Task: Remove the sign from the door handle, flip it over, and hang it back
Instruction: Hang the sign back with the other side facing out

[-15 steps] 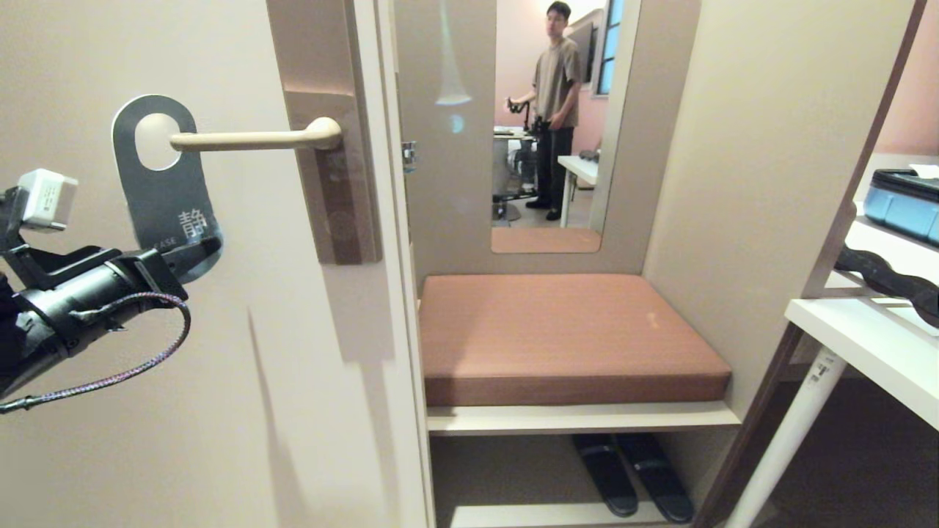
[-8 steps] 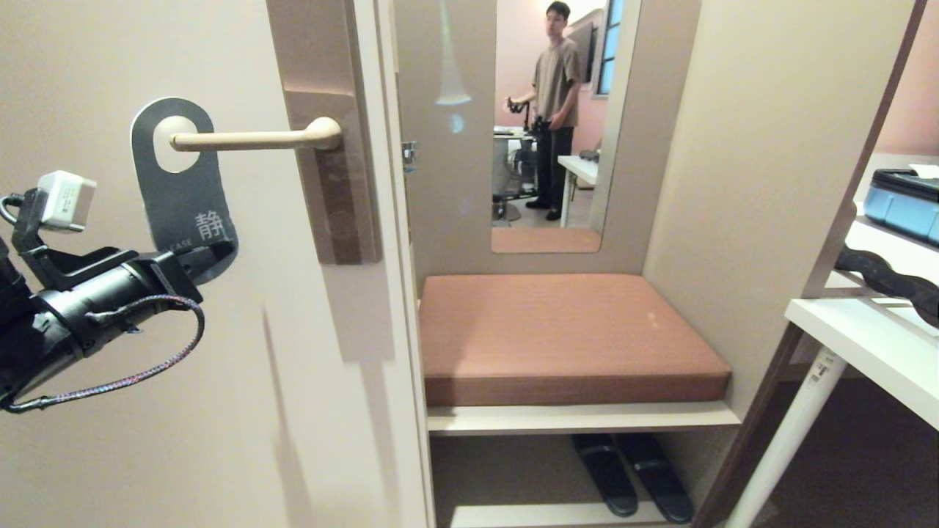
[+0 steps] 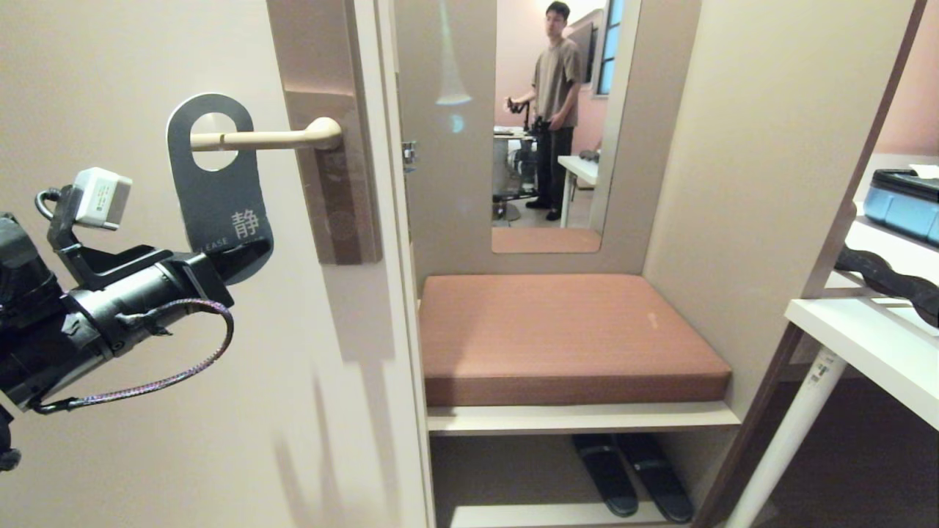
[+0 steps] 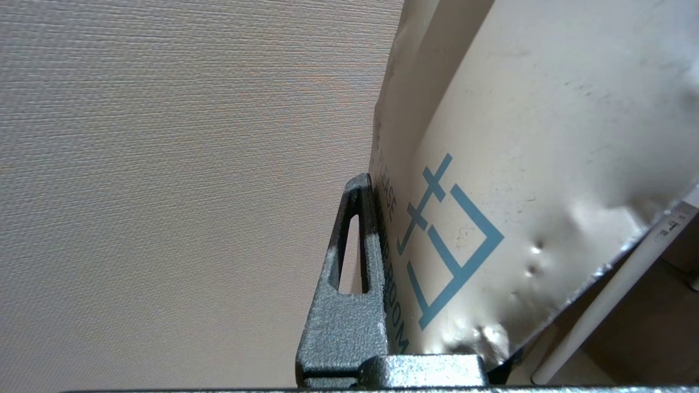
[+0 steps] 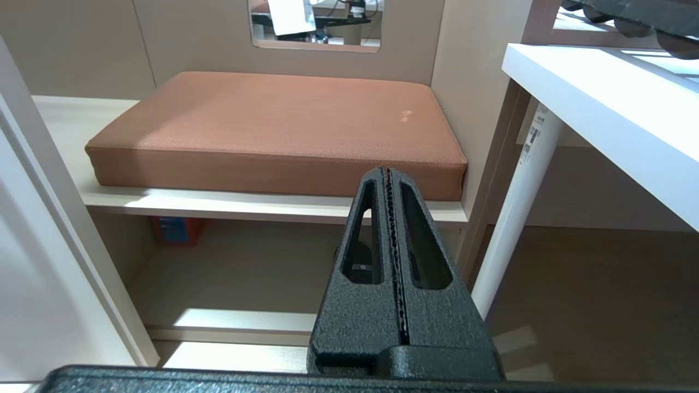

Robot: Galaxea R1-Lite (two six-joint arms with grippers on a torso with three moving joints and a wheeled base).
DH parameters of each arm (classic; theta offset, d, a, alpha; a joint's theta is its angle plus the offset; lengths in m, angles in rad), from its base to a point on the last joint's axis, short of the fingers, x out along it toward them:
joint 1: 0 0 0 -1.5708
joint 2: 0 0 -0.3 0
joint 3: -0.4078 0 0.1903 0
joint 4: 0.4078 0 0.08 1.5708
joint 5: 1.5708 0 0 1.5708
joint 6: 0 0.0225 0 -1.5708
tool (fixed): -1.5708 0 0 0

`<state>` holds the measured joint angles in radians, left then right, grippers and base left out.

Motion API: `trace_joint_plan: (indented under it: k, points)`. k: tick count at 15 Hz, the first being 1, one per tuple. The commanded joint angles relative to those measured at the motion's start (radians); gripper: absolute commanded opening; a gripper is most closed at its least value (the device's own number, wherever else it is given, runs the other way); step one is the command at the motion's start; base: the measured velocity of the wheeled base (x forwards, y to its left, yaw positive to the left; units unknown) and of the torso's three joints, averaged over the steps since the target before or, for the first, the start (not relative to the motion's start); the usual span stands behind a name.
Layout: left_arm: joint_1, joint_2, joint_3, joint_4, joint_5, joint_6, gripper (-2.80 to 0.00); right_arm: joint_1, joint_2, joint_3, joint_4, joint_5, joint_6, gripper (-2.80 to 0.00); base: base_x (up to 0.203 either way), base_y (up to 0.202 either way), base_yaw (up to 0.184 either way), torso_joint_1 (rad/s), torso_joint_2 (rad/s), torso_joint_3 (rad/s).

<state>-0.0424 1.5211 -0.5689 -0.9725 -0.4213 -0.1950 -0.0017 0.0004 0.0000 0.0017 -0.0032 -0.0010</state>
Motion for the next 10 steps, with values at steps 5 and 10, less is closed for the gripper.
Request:
trace_joint_plan:
  k: [5, 10]
  points:
    - [-0.058, 0.002, 0.0, -0.005, -0.002, 0.01, -2.8, 0.0, 0.0, 0.0, 0.0, 0.0, -0.001, -2.8, 0.0, 0.0, 0.0, 0.0, 0.0, 0.0]
    - [-0.101, -0.001, 0.001, -0.005, -0.002, 0.043, -2.8, 0.0, 0.0, 0.0, 0.0, 0.0, -0.001, -2.8, 0.0, 0.0, 0.0, 0.0, 0.0, 0.0]
